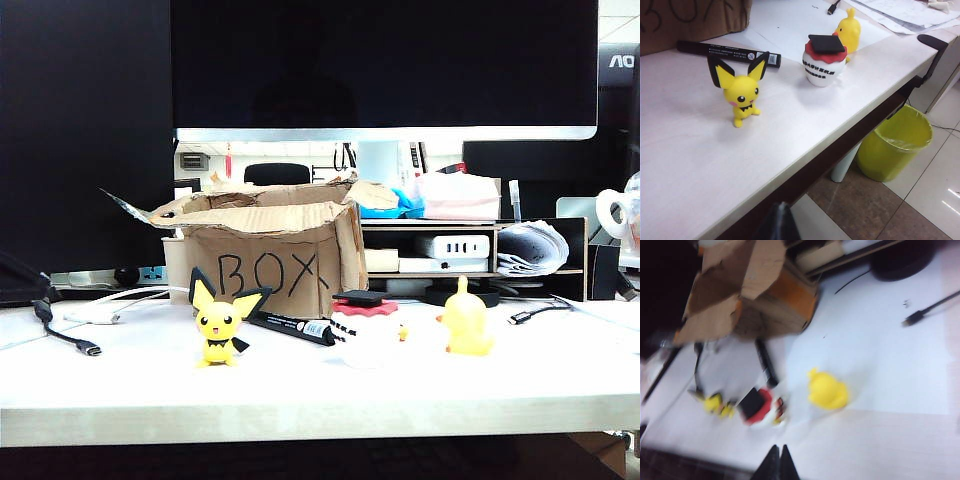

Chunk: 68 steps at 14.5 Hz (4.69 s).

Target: Put the doll that is least similar in color compared to the others into the paper box.

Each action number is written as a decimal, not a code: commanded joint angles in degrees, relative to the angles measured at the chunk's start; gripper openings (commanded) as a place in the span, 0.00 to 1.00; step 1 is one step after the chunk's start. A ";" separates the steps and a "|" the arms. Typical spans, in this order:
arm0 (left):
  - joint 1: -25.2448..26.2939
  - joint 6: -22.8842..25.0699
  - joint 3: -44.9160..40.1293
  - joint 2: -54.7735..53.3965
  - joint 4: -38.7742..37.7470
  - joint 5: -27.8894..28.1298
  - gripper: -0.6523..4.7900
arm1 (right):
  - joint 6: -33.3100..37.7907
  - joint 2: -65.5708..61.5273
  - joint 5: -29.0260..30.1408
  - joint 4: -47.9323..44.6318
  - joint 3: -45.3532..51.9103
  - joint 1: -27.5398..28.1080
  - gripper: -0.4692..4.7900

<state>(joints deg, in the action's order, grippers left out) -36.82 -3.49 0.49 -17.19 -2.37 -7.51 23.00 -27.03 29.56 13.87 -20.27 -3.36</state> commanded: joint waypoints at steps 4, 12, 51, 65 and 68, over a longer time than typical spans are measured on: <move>0.13 0.07 0.04 0.00 0.74 -0.02 0.11 | -28.39 -35.15 -12.52 19.10 -26.47 -25.42 0.08; 0.13 0.04 0.07 0.02 0.74 -0.22 0.11 | -35.26 -63.78 -19.87 27.67 -47.87 -36.46 0.53; 0.13 0.04 0.07 0.02 0.74 -0.22 0.11 | -33.51 -78.36 -17.97 9.22 -48.61 -35.76 1.00; 0.13 0.04 0.04 0.02 0.74 -0.22 0.11 | -33.44 -78.82 -17.97 3.76 -48.61 -35.76 0.96; 0.13 0.04 0.04 0.02 0.74 -0.22 0.11 | -33.46 -79.30 -18.05 4.20 -48.61 -35.74 0.71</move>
<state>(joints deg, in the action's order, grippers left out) -36.80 -3.49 0.49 -17.19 -2.37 -7.49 -10.52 -106.19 11.70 18.35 -68.75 -39.00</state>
